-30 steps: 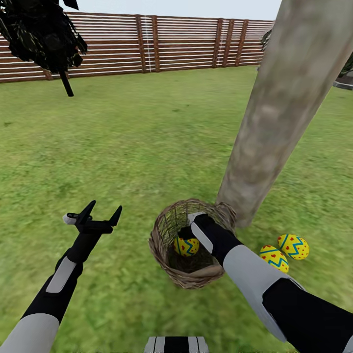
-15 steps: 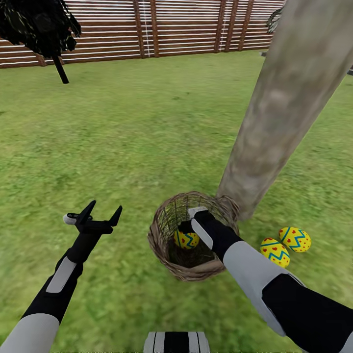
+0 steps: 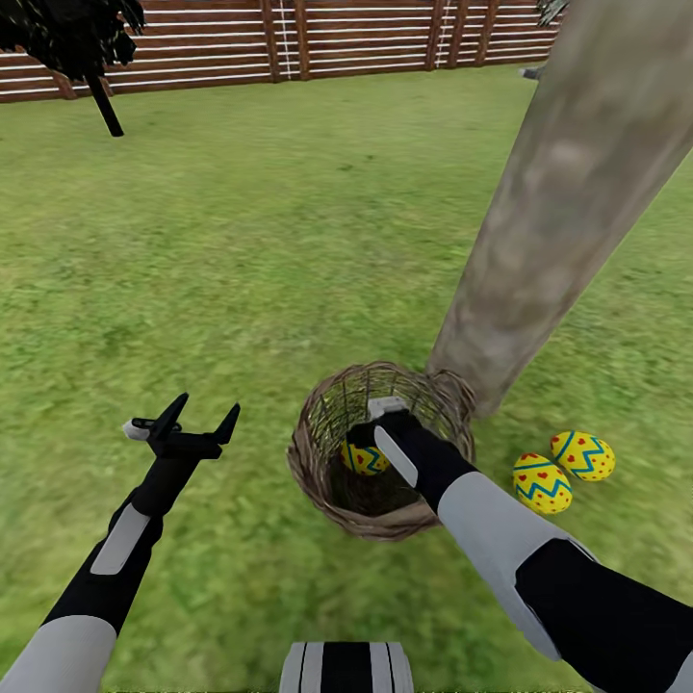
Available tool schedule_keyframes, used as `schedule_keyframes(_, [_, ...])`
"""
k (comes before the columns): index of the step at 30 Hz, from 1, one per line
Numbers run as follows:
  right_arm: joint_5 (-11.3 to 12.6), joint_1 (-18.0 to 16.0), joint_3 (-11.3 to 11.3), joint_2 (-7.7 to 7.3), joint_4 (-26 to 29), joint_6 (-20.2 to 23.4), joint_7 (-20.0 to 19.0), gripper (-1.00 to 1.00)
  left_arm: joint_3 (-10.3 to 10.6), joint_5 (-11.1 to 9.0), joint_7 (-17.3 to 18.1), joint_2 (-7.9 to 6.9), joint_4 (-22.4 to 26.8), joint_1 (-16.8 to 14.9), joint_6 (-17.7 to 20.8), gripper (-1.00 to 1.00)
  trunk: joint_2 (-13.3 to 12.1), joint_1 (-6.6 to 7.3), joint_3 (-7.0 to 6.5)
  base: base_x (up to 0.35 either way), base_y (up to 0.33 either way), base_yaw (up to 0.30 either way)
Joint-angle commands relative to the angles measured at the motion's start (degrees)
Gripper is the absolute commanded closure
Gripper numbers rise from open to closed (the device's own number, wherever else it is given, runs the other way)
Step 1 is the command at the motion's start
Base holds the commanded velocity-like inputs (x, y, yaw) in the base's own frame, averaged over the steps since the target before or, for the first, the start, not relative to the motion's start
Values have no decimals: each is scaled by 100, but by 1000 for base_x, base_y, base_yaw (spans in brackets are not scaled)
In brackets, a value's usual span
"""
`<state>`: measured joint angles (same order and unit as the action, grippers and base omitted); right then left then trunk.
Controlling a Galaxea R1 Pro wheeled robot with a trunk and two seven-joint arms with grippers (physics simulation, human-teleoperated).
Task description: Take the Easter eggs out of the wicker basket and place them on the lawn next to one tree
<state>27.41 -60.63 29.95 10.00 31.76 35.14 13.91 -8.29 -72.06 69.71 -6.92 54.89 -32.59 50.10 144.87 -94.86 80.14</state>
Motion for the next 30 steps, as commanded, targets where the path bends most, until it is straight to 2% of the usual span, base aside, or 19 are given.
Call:
schedule_keyframes(1, [57, -3, 21, 0, 9, -37, 57, -100, 3, -28, 0, -2, 2, -1, 44, -100, 3, -1, 27, 0, 0, 0])
schedule_keyframes(5, [62, -2, -2, 0, 14, -170, 79, -100, 3, -28, 7, -2, 0, -1, 44, -100, 7, -9, 93, 0, 0, 0])
schedule_keyframes(8, [63, -3, -215, 0, 14, -212, 156, -100, -2, -28, 8, -2, 3, -1, 43, -100, 10, -14, 137, 0, 0, 0])
schedule_keyframes(10, [63, -2, -270, 0, 9, -221, 185, -100, -2, -28, 8, -2, 4, -1, 44, -100, 13, -19, 182, 0, 0, 0])
schedule_keyframes(16, [63, -2, -297, 0, 1, -293, 207, -100, 1, -28, 8, -2, 4, -1, 42, -100, 21, -35, 315, 0, 0, 0])
schedule_keyframes(19, [58, -2, -296, 0, 5, -327, 208, -100, -3, -28, 14, -2, 4, -1, 36, -100, 21, -35, 315, 0, 0, 0])
schedule_keyframes(22, [55, -2, -296, 0, 9, -363, 208, -100, 2, -28, 14, -2, 10, -1, 37, -100, 25, -42, 381, 0, 0, 0])
schedule_keyframes(26, [48, -2, -301, 0, 10, -537, 208, -100, 3, -28, 16, -2, 9, -1, 38, -100, 30, -53, 470, 0, 0, 0])
schedule_keyframes(30, [48, -2, -300, 0, 6, -700, 266, -100, 3, -28, 14, -2, 4, -1, 35, -100, 31, -55, 492, 0, 0, 0])
